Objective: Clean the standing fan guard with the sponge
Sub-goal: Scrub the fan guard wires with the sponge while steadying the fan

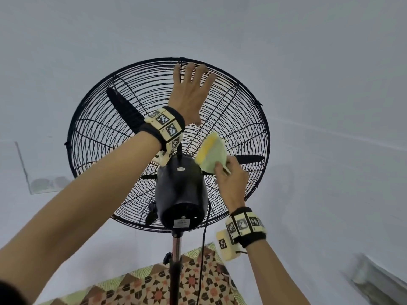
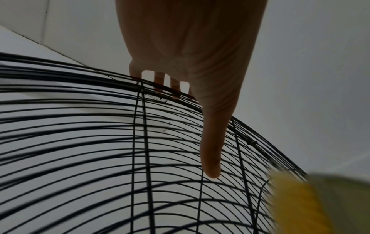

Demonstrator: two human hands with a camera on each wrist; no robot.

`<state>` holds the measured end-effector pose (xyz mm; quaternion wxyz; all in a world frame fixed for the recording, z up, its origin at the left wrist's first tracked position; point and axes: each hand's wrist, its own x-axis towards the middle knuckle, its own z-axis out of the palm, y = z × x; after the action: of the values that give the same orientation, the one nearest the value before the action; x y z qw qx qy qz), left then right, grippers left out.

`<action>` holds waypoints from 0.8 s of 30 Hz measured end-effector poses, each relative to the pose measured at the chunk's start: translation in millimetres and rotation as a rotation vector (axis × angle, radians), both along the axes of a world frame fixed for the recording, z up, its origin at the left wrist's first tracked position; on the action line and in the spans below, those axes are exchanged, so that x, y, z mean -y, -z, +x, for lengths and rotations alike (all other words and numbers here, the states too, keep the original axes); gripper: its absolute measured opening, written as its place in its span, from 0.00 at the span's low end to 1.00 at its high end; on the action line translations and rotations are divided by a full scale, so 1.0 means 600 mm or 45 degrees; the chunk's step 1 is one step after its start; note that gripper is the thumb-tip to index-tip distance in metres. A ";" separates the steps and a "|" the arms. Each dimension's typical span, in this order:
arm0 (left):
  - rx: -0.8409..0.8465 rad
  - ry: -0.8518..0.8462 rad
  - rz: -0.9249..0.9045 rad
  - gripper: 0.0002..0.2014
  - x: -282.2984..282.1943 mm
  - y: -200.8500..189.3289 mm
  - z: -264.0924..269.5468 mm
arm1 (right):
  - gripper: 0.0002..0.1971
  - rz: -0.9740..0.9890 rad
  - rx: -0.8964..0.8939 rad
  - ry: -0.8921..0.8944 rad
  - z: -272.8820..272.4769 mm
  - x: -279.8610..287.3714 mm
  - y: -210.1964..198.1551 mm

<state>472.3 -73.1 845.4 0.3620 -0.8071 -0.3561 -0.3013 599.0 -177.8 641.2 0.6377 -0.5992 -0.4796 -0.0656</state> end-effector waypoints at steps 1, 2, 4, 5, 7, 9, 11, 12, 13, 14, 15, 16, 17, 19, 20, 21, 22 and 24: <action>-0.002 -0.004 0.006 0.69 0.000 0.000 0.000 | 0.08 0.010 0.011 -0.036 -0.005 -0.003 -0.007; -0.001 -0.005 0.012 0.69 0.001 0.001 0.000 | 0.09 -0.016 0.007 -0.028 -0.007 -0.007 -0.011; 0.005 -0.003 0.012 0.67 0.000 0.000 -0.001 | 0.10 -0.055 -0.032 0.050 -0.001 -0.010 -0.009; 0.011 0.000 0.001 0.67 0.001 -0.001 -0.002 | 0.09 -0.081 -0.057 0.106 0.006 -0.009 -0.004; 0.016 0.001 -0.027 0.65 0.002 -0.004 -0.003 | 0.08 -0.118 -0.133 0.160 0.017 -0.002 0.007; 0.021 0.003 -0.046 0.65 0.005 -0.006 -0.002 | 0.08 -0.104 -0.134 0.133 0.024 0.004 0.010; 0.027 0.009 -0.043 0.65 0.007 -0.006 0.002 | 0.08 -0.065 -0.115 0.040 0.017 0.007 -0.006; 0.030 0.010 -0.035 0.64 0.008 -0.006 0.004 | 0.09 -0.056 -0.118 -0.016 0.011 0.003 -0.016; 0.033 0.010 -0.027 0.64 0.009 -0.005 0.005 | 0.10 -0.042 -0.114 -0.056 0.005 0.002 -0.029; 0.041 0.012 -0.026 0.63 0.010 -0.004 0.006 | 0.10 -0.052 -0.095 -0.045 0.004 -0.002 -0.038; 0.053 0.021 -0.033 0.62 0.010 -0.005 0.006 | 0.09 -0.059 -0.079 -0.001 0.006 -0.005 -0.044; 0.068 0.036 -0.045 0.60 0.010 -0.006 0.006 | 0.09 -0.091 -0.088 0.070 0.011 -0.007 -0.045; 0.081 0.052 -0.059 0.58 0.010 -0.009 0.005 | 0.09 -0.119 -0.114 0.132 0.018 -0.007 -0.042; 0.101 0.074 -0.080 0.54 0.010 -0.015 0.002 | 0.07 -0.175 -0.168 0.243 0.030 -0.003 -0.029; 0.109 0.077 -0.082 0.52 0.010 -0.017 0.000 | 0.06 -0.189 -0.189 0.261 0.032 0.001 -0.023; 0.116 0.077 -0.080 0.52 0.012 -0.018 -0.001 | 0.05 -0.177 -0.210 0.237 0.032 0.005 -0.019; 0.121 0.074 -0.078 0.52 0.013 -0.019 0.000 | 0.05 -0.141 -0.228 0.188 0.028 0.007 -0.019; 0.124 0.078 -0.077 0.53 0.015 -0.019 0.002 | 0.08 -0.045 -0.232 0.045 0.012 0.012 -0.032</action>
<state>473.5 -82.3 856.8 0.3103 -0.8126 -0.3574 -0.3401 606.5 -184.9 660.2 0.6667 -0.6223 -0.4099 -0.0137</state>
